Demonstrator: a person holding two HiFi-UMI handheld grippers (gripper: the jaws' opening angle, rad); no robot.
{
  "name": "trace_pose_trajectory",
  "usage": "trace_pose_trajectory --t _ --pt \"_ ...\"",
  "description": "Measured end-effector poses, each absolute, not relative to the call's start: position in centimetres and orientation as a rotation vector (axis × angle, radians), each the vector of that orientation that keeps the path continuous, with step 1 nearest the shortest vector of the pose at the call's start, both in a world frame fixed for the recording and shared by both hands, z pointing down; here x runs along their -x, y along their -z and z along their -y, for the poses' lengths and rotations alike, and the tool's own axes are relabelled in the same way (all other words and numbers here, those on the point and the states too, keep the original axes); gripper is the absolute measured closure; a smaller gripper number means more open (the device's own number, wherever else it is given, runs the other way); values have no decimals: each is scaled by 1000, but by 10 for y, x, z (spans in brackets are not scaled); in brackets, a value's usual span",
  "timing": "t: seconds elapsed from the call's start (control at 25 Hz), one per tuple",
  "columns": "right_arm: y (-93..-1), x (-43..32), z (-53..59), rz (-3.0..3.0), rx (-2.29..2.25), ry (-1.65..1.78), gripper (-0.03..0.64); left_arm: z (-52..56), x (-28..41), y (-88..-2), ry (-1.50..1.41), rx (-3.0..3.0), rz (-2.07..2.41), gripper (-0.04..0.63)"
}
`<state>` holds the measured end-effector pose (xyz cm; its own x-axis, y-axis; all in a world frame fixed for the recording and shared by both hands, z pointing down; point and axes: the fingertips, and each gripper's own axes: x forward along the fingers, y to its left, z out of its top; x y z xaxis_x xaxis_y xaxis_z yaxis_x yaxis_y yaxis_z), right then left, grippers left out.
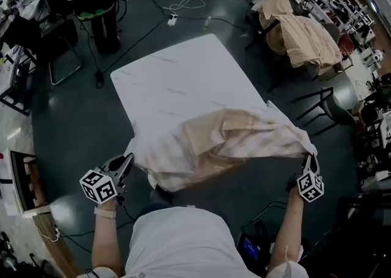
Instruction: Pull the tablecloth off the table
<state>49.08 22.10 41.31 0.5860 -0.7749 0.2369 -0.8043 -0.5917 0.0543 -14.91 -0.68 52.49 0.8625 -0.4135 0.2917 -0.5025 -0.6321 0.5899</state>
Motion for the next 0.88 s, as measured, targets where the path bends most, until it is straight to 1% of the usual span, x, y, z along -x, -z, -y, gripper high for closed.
trace_pose_trajectory --t 0.48,0.6,0.76,0.88 --pt "-377 -470 -281 1627 -2536 -136 586 -95 153 -501 -107 -2355 860 584" --pt "-373 -462 -300 1670 -2519 -123 586 -129 146 -492 -103 -2368 852 584" --pt "-366 -446 -320 1719 -2529 -81 586 -163 146 -467 -15 -2355 809 584" --pt "-356 -443 -335 1738 -2560 -50 586 -186 140 -448 -24 -2396 763 584"
